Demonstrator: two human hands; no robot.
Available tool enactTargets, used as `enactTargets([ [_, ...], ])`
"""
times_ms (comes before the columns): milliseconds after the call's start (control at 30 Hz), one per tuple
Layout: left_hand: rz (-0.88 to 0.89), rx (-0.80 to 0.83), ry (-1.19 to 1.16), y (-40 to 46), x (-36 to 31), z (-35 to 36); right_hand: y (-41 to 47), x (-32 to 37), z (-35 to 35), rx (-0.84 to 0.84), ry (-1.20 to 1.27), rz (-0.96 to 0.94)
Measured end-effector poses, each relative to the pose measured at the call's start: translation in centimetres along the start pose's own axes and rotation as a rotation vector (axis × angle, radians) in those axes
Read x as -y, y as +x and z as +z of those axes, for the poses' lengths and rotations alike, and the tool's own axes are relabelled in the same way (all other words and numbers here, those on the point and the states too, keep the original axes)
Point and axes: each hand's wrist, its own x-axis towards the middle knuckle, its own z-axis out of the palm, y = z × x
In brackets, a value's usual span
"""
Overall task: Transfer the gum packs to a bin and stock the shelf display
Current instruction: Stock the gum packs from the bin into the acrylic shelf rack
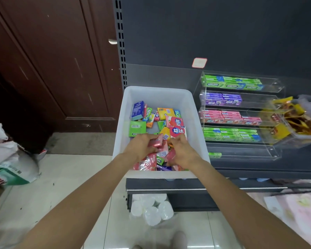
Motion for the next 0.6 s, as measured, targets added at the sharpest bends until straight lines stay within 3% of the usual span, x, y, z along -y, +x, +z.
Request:
enactTargets([
  [133, 0.002, -0.148, -0.086, -1.0, 0.0, -1.1, -0.1, 0.2, -0.4, -0.024, -0.029, -0.009],
  [300, 0.047, -0.345, -0.169, -1.4, -1.2, -3.0, -0.3, -0.3, -3.4, -0.229, 0.282, -0.012],
  [400, 0.076, -0.357, -0.177, -0.9, -3.2, -3.5, -0.8, -1.1, -5.7, -0.374, 0.365, -0.023],
  [600, 0.128, -0.361, -0.196, 1.0, -9.4, -3.8, -2.5, -3.5, -10.3, -0.49, 0.695, -0.086],
])
